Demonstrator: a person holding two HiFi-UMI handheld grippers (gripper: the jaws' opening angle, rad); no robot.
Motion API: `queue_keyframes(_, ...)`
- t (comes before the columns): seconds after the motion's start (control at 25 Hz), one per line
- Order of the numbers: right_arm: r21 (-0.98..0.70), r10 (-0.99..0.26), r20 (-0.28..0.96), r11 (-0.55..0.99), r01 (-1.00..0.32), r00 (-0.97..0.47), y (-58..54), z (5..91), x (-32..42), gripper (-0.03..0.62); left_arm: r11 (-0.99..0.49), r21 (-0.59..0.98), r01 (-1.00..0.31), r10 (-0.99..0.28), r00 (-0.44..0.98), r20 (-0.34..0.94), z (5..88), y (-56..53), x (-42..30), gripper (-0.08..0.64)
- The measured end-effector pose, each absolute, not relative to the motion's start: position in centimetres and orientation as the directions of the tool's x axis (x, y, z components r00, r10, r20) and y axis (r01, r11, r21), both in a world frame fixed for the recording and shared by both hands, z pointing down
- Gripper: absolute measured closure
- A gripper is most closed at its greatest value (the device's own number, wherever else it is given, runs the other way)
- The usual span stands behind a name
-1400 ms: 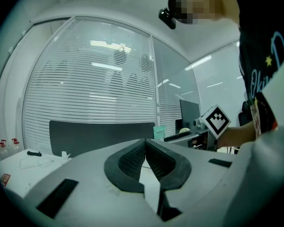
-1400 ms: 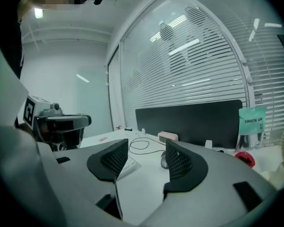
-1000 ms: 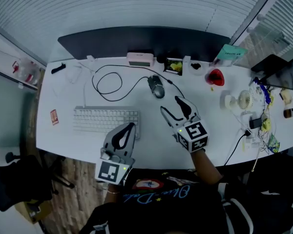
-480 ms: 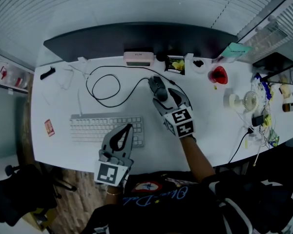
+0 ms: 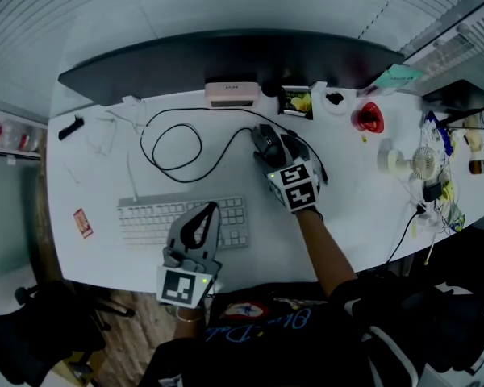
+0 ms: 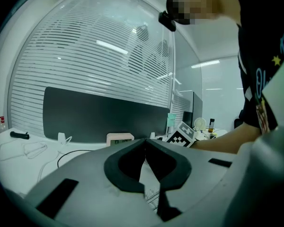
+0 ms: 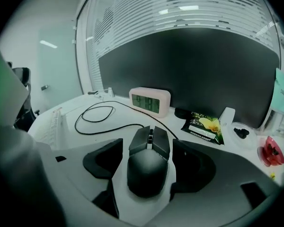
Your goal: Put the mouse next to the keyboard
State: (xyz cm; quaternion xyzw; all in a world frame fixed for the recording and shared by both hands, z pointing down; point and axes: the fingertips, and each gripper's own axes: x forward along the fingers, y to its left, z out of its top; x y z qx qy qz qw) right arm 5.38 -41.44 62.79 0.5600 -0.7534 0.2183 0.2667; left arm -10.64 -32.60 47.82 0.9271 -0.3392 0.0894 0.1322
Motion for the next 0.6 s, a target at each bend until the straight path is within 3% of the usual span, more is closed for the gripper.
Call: queue_keyframes(0.6,0.002,-0.714,0.69,0.163,-0.987,-0.117,-42.3,64.6,5.7,0.307,-0.766,0.214,-0.606,-0.558,0.792,0.248,48.6,-33.8,-13.0,0.557)
